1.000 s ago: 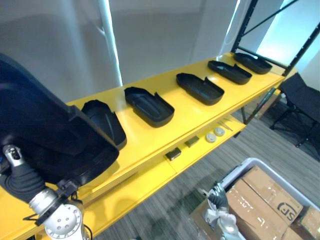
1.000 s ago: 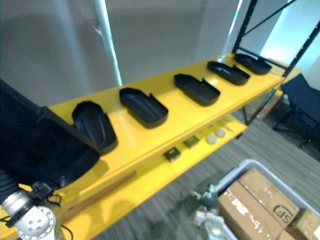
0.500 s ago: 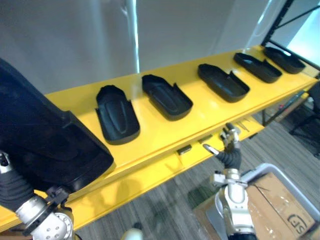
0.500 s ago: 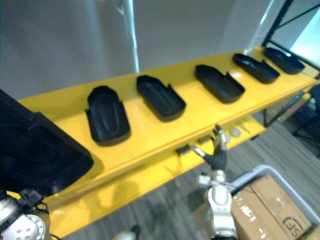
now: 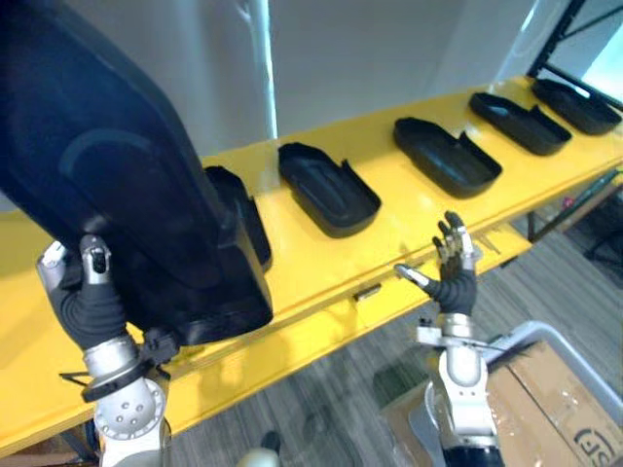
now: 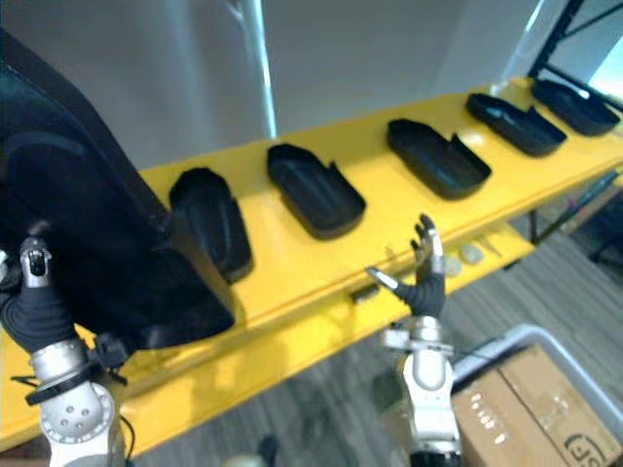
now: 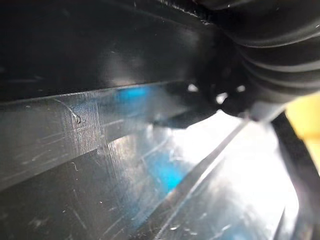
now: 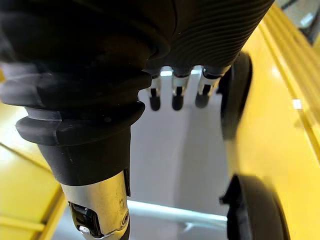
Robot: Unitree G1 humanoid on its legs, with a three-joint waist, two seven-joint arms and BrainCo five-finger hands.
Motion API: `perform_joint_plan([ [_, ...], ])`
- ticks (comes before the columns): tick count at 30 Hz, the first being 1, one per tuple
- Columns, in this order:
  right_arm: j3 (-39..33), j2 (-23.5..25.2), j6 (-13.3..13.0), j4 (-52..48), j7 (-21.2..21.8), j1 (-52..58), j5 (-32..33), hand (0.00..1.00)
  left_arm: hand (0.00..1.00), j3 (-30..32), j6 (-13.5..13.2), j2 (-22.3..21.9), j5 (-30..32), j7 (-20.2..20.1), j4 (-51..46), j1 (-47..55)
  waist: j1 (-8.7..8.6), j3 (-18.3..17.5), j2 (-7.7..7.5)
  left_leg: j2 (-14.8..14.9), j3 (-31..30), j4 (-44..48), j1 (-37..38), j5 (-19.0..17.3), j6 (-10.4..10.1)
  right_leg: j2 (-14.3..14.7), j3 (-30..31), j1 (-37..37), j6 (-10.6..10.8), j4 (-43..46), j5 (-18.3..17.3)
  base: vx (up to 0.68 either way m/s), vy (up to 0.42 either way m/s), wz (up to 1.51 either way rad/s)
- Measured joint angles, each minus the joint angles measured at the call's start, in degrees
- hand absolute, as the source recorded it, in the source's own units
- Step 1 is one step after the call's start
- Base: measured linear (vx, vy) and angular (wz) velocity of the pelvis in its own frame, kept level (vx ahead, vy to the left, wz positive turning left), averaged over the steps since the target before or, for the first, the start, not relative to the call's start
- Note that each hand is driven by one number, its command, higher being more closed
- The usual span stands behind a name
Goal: Walk over and take plastic housings, then place them on the shelf
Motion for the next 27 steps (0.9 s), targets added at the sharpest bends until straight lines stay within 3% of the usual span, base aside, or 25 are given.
perform_joint_plan([
  [3,0.00,-1.03,-0.85,-2.86,0.03,-0.08,0.01,0.00,1.00,-2.67,-0.15,-0.17,0.00,-0.46,0.00,-0.05,-1.16,0.08,1.22,0.69,-2.93,-3.06,0.12,2.47,-1.59,1.16,-2.71,0.73,-0.51,-0.31,-0.30,-0.10,-0.113,0.49],
  [5,-0.01,-1.27,-1.25,-3.35,0.03,-0.13,0.01,0.00,1.00,-3.09,-0.53,-0.48,0.00,-1.18,0.00,-0.07,-1.24,0.08,1.71,0.84,-2.98,-5.05,0.25,4.02,-1.45,1.39,-3.53,0.79,-1.15,-0.27,-0.80,-0.12,-0.052,0.36],
  [8,0.08,-0.89,-1.24,-3.48,0.04,-0.34,0.08,0.00,1.00,-2.80,-0.83,-0.47,0.01,-1.13,0.00,-0.06,-1.05,0.16,1.83,0.60,-2.43,-5.51,0.08,4.31,-1.02,0.81,-3.53,0.72,-0.48,0.82,-2.61,-0.10,0.004,0.18],
  [10,-0.09,-0.71,-1.25,-3.56,-0.01,-1.03,0.07,0.00,1.00,-2.57,-0.97,-0.23,0.03,-1.11,-0.01,-0.35,-1.64,0.35,1.29,0.46,2.83,-0.94,0.11,2.22,0.44,-2.22,-3.48,0.00,-0.84,7.11,-8.13,-0.09,0.068,0.19],
  [11,-0.09,-0.67,-1.26,-3.57,-0.02,-1.05,0.06,0.00,1.00,-2.52,-0.97,-0.17,0.04,-1.10,-0.01,-0.44,-1.73,0.37,0.88,0.31,3.62,0.18,-0.03,1.73,1.11,-2.80,-3.44,-0.16,-1.35,7.77,-8.83,-0.05,0.150,0.09],
  [12,-0.21,-0.56,-1.24,-3.60,-0.06,-1.06,-0.03,0.00,1.00,-2.45,-0.97,0.12,0.05,-1.06,-0.03,-0.54,-1.81,0.10,0.62,-0.41,7.37,5.06,-0.14,-1.20,3.41,-4.55,-3.37,0.57,-1.99,9.63,-10.06,0.04,0.130,-0.07],
  [13,-0.38,-1.49,-1.23,-3.78,-0.11,-1.35,-0.24,0.00,1.00,-2.10,-1.05,0.37,0.09,-0.93,0.01,-0.87,-2.27,-0.55,1.77,-0.10,8.43,5.85,0.32,-4.06,2.45,-5.23,-2.39,-1.23,-3.79,16.43,-10.06,0.04,0.160,-0.09],
  [14,-0.25,-1.58,-1.21,-3.83,-0.11,-1.43,-0.31,0.00,1.00,-1.92,-1.04,0.59,0.08,-0.90,0.35,-1.57,-2.44,-0.74,1.98,-0.31,8.51,5.98,0.37,-4.40,2.69,-6.34,-1.05,-4.40,-4.70,22.61,-8.67,0.06,0.136,0.02],
  [15,-0.12,-1.27,-1.11,-3.77,-0.26,-1.58,-0.64,0.00,1.00,-2.07,-0.95,1.52,0.16,-0.91,1.02,-3.19,-2.99,-1.01,2.41,-0.05,7.98,4.68,1.26,-3.79,3.23,-6.86,0.91,-9.08,-5.84,29.72,-4.48,0.09,0.136,0.05],
  [16,0.05,-0.89,-1.01,-3.52,-0.70,-2.07,-1.46,0.00,1.00,-2.03,-0.95,3.20,0.37,-0.93,1.67,-4.49,-3.27,-0.95,2.08,0.23,8.27,1.48,3.21,-2.19,3.80,-6.86,2.00,-10.40,-6.08,31.29,-4.28,0.13,0.110,0.07],
  [18,-0.05,-1.04,-1.02,-3.51,-1.03,-4.34,-3.00,0.00,1.00,-1.55,-0.94,4.37,0.58,-0.89,2.97,-6.30,-3.85,-1.33,1.44,0.84,8.11,-0.18,4.39,-0.98,3.57,-5.24,3.09,-10.41,-6.68,27.47,-7.41,0.19,0.001,0.01],
  [20,-0.83,-1.24,-1.02,-3.53,-1.35,-6.90,-3.47,0.00,1.00,-0.83,-0.93,4.43,0.48,-0.90,4.80,-8.18,-4.04,-1.31,1.48,1.74,7.74,-0.16,4.45,-0.94,3.51,-3.15,4.55,-10.49,-6.33,22.26,-8.35,0.15,-0.067,0.07],
  [22,-1.39,-1.65,-1.02,-3.83,-1.59,-7.48,-3.63,0.00,1.00,-0.84,-0.90,4.61,-0.03,-0.91,6.69,-9.33,-4.04,-1.65,0.94,1.52,7.34,-0.18,4.55,-0.84,3.24,-2.32,7.12,-9.14,-4.35,14.99,-6.24,0.10,-0.121,0.21],
  [23,-1.34,-1.97,-0.97,-3.85,-1.83,-7.52,-4.39,0.00,1.00,-0.73,-0.86,4.54,0.00,-0.91,7.30,-9.18,-3.99,-2.21,0.17,0.69,7.25,-0.51,4.93,-1.10,2.13,-2.49,7.81,-8.02,-1.19,11.01,-2.92,0.08,-0.148,0.19],
  [24,-1.35,-2.64,-0.81,-3.84,-2.29,-7.49,-4.54,0.00,1.00,-0.95,-0.86,4.01,0.00,-0.94,7.26,-8.44,-3.83,-2.26,1.40,1.46,6.72,-0.93,5.26,-1.20,1.18,-1.70,7.60,-6.07,0.58,7.85,-2.83,0.09,-0.180,0.05],
  [25,-1.36,-3.02,-0.66,-3.84,-2.47,-7.53,-4.54,0.00,1.00,-0.92,-0.87,3.76,0.00,-1.02,7.12,-8.12,-3.51,-2.42,2.25,2.15,6.77,-1.18,5.26,-1.25,0.68,-0.96,7.55,-5.44,1.08,6.13,-2.41,0.10,-0.208,-0.12],
  [27,-1.71,-4.51,-0.28,-3.85,-2.38,-7.47,-4.48,0.00,1.00,-1.04,-0.89,2.23,0.01,-1.11,7.00,-7.90,-3.27,-2.94,4.87,4.19,6.50,-2.09,5.33,-0.85,-0.57,1.81,7.05,-4.03,0.06,2.51,-0.79,0.06,-0.154,-0.09],
])
